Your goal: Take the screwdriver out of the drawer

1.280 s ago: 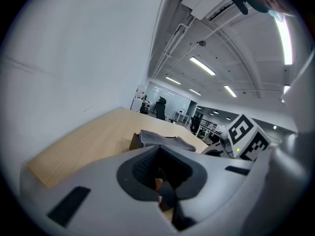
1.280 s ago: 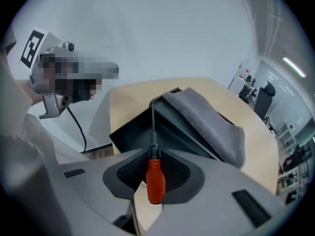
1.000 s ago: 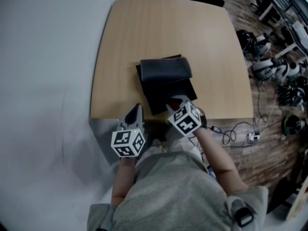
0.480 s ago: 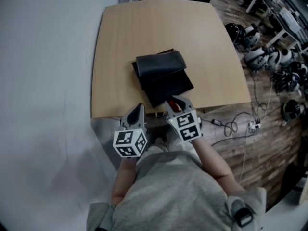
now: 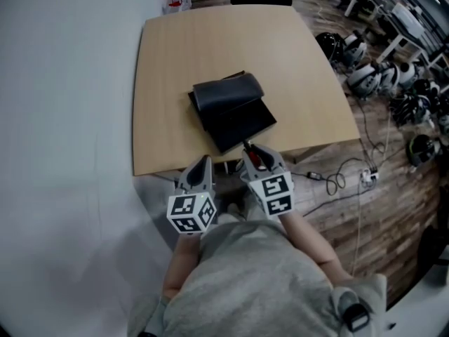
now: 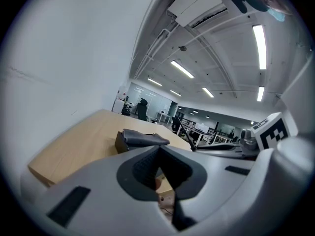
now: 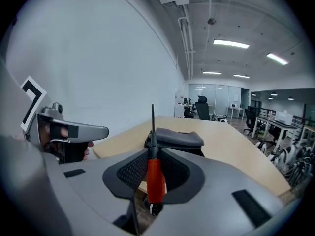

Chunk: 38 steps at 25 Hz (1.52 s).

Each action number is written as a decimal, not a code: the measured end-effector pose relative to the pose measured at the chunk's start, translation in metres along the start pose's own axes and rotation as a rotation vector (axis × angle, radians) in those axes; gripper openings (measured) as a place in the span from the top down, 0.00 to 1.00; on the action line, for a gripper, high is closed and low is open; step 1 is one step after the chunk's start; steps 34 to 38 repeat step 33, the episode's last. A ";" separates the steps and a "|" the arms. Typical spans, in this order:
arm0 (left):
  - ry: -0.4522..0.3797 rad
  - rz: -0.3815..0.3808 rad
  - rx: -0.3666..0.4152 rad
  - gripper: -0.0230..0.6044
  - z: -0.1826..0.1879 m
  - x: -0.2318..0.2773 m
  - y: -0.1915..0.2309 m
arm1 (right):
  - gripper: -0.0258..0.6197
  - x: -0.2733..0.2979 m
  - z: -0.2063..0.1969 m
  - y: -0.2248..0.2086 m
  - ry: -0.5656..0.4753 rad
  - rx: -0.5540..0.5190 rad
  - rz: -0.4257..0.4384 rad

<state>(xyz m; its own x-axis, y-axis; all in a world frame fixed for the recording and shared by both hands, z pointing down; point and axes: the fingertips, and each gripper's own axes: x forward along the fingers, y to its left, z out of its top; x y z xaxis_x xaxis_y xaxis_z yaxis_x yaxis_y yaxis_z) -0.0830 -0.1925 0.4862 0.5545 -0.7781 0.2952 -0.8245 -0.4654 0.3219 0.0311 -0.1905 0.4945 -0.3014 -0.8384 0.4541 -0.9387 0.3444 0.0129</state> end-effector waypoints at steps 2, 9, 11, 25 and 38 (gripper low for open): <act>-0.005 -0.004 0.000 0.97 0.000 -0.001 0.001 | 0.83 -0.004 -0.001 0.001 -0.008 0.003 -0.006; -0.019 -0.002 0.001 0.97 0.003 -0.004 0.006 | 0.83 -0.009 0.001 -0.003 -0.029 -0.014 -0.027; -0.022 0.002 -0.001 0.97 0.004 -0.004 0.006 | 0.83 -0.008 0.005 0.000 -0.047 -0.003 -0.010; -0.021 -0.004 -0.009 0.97 0.010 0.013 0.000 | 0.83 -0.002 0.018 -0.015 -0.060 -0.002 -0.005; -0.016 -0.001 -0.007 0.97 0.011 0.027 0.001 | 0.83 0.006 0.019 -0.023 -0.054 -0.008 0.001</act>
